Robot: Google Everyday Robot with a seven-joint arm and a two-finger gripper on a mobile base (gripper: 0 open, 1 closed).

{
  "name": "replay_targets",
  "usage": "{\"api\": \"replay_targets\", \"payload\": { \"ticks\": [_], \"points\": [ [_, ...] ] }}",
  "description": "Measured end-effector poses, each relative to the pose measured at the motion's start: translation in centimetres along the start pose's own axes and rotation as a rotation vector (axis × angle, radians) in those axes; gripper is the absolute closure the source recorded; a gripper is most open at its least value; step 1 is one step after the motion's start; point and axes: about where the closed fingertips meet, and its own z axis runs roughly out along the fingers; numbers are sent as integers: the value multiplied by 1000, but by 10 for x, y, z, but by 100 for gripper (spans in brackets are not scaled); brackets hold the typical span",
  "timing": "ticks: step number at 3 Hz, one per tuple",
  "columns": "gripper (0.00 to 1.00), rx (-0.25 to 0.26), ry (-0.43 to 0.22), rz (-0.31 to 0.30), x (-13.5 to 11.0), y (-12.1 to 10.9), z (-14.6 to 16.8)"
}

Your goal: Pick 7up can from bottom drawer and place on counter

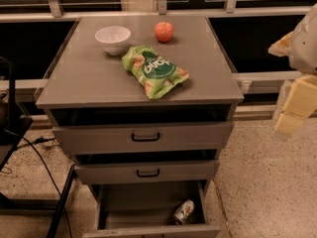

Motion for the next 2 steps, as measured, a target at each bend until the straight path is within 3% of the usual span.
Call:
{"api": "replay_targets", "payload": {
  "ticks": [1, 2],
  "points": [
    [0, 11, 3, -7, 1, 0, 2],
    [0, 18, -7, -111, 16, 5, 32]
  ]
}}
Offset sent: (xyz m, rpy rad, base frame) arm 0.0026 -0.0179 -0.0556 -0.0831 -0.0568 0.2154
